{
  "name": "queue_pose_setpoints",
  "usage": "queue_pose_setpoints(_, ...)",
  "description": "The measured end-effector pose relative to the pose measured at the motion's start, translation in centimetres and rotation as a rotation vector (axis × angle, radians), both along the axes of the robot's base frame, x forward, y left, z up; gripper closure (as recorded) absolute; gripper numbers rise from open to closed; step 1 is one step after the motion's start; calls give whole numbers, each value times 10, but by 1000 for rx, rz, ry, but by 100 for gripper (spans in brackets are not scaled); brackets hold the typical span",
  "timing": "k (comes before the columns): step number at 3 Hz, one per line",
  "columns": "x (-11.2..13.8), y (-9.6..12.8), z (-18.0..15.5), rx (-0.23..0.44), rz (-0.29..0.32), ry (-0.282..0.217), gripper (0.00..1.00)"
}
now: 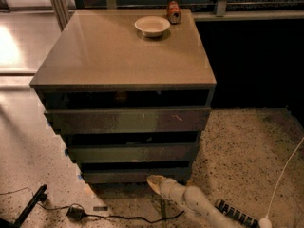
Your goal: Close bottom drawer
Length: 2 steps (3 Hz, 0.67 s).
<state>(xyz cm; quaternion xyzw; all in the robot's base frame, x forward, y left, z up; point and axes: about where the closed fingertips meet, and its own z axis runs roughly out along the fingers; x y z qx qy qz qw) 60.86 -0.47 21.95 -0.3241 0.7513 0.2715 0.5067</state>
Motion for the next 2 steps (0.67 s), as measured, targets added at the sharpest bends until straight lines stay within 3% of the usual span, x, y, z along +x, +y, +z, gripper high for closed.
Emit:
queue_pose_setpoints(1,-52,-59,-4,4,-18,135,100)
queue_pose_setpoints(2,-83,-102,-6,-1,-58,198,96)
